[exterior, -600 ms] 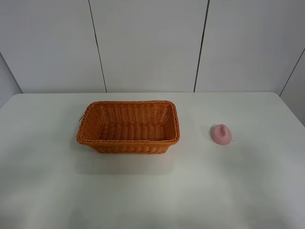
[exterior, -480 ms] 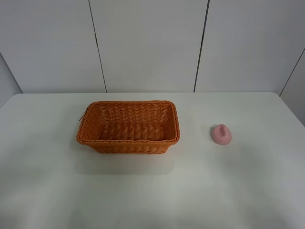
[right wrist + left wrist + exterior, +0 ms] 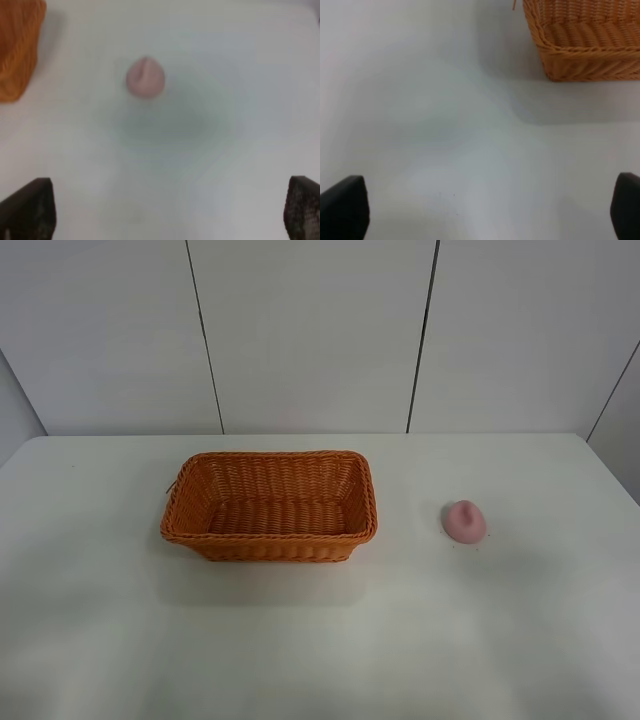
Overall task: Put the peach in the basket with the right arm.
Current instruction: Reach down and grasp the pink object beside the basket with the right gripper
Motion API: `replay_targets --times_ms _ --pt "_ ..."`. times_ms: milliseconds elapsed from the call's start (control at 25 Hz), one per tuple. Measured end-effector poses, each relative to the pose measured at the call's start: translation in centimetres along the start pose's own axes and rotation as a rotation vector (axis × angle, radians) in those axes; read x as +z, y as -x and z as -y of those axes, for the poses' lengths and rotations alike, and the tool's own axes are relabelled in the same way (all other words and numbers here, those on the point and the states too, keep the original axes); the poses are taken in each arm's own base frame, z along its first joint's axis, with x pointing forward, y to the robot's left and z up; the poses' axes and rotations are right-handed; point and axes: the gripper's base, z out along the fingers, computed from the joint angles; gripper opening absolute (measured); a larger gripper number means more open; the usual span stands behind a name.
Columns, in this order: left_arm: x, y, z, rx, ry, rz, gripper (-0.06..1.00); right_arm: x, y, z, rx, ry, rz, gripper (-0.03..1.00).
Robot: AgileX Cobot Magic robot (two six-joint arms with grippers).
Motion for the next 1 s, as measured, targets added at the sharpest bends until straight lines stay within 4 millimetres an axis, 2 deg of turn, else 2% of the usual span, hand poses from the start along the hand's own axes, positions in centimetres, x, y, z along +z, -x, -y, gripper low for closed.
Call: replay_targets --times_ms 160,280,520,680,800,920,1000 --pt "0.0 0.0 0.0 0.000 0.000 0.000 0.99 3.9 4.2 0.0 0.006 -0.003 -0.179 0.70" --pt "0.0 0.0 0.0 0.000 0.000 0.000 0.99 8.3 7.1 0.1 0.010 -0.006 -0.309 0.70" --pt "0.0 0.0 0.0 0.000 0.000 0.000 0.99 19.6 11.2 0.3 0.016 -0.011 -0.561 0.70" --pt "0.0 0.0 0.0 0.000 0.000 0.000 0.99 26.5 12.8 0.4 0.019 -0.011 -0.655 0.70" --pt "0.0 0.0 0.0 0.000 0.000 0.000 0.99 30.7 13.4 0.5 0.021 -0.011 -0.707 0.70" --pt "0.0 0.0 0.0 0.000 0.000 0.000 0.99 33.8 13.8 0.5 0.025 -0.007 -0.745 0.70" --pt "0.0 0.0 0.0 0.000 0.000 0.000 0.99 35.2 14.0 0.0 0.019 0.003 -0.760 0.70"
